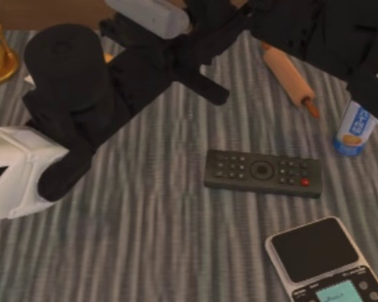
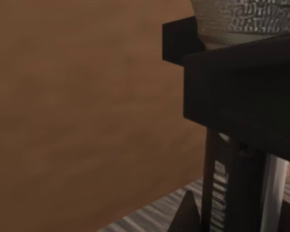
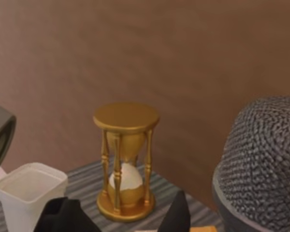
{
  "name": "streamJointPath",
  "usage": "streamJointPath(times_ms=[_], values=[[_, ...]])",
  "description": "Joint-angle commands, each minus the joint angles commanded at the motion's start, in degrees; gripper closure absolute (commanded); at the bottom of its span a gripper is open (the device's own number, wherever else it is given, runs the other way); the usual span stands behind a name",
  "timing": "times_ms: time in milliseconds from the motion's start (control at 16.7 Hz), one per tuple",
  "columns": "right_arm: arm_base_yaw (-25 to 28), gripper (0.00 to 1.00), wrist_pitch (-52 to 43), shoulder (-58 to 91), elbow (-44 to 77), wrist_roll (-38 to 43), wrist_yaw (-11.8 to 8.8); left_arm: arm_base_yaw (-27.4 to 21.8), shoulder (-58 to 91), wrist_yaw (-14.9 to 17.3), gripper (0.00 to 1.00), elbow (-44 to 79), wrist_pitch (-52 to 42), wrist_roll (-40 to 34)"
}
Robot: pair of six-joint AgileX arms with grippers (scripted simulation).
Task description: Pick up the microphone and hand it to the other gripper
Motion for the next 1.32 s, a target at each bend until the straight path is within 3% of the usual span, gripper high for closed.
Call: streamJointPath(times_ms=[300,840,1320], values=[[0.00,0.98,0.00,0.00,0.00,0.00,0.00,0.00,0.00,0.00,1.00,0.00,0.00,0.00],[0.00,1.00,0.00,0.00,0.00,0.00,0.00,0.00,0.00,0.00,1.00,0.00,0.00,0.00],[0.00,1.00,0.00,0.00,0.00,0.00,0.00,0.00,0.00,0.00,0.40,0.00,0.00,0.00]])
